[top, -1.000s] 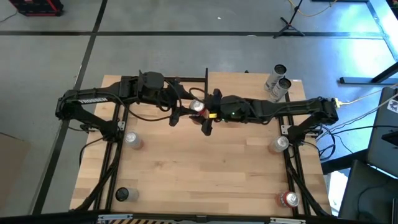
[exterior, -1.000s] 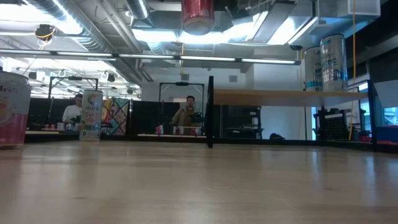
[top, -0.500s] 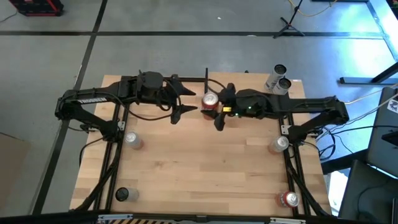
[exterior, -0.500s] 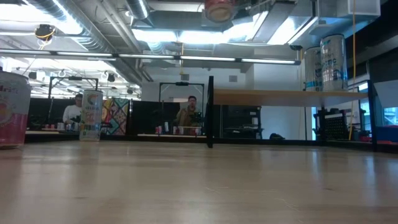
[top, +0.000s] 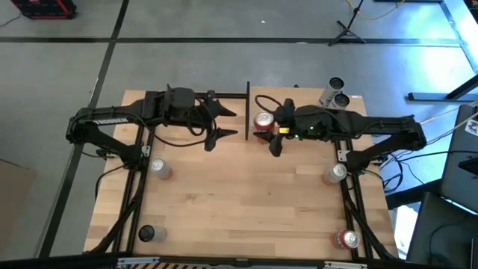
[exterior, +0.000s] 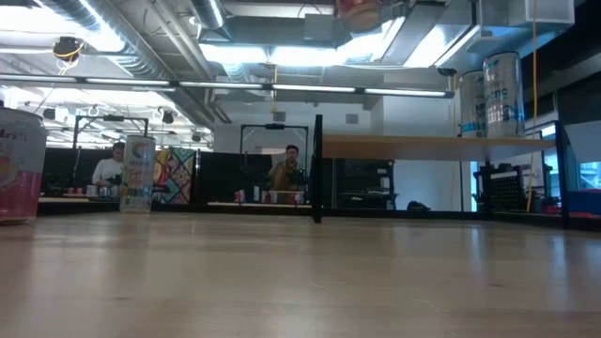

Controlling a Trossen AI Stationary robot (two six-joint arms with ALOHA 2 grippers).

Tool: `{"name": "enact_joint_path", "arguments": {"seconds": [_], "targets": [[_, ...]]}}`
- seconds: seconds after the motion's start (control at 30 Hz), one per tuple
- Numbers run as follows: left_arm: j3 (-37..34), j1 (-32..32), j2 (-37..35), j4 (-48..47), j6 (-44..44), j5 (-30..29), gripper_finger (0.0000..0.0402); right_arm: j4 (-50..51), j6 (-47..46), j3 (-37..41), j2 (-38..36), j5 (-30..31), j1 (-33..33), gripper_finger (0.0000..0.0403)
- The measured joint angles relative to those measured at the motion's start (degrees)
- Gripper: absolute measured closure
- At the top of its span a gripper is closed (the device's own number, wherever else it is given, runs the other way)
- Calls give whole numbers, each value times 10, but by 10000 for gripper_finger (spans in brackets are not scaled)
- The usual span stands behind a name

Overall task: Place canned beverage on shelf
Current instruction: Put the top orange soda can on the shelf

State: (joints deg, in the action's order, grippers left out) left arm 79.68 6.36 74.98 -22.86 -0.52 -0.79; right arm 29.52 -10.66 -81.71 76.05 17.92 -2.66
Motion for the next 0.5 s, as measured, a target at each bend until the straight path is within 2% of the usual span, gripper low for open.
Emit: {"name": "enact_joint_path", "arguments": {"seconds": [0.2,0.5], "targets": [[-1,16,11,8,18,37,138,24,0,0,-35,20,0,129],[-1,20,34,50,31,52,138,50,-2,27,-67,21,0,129]]}}
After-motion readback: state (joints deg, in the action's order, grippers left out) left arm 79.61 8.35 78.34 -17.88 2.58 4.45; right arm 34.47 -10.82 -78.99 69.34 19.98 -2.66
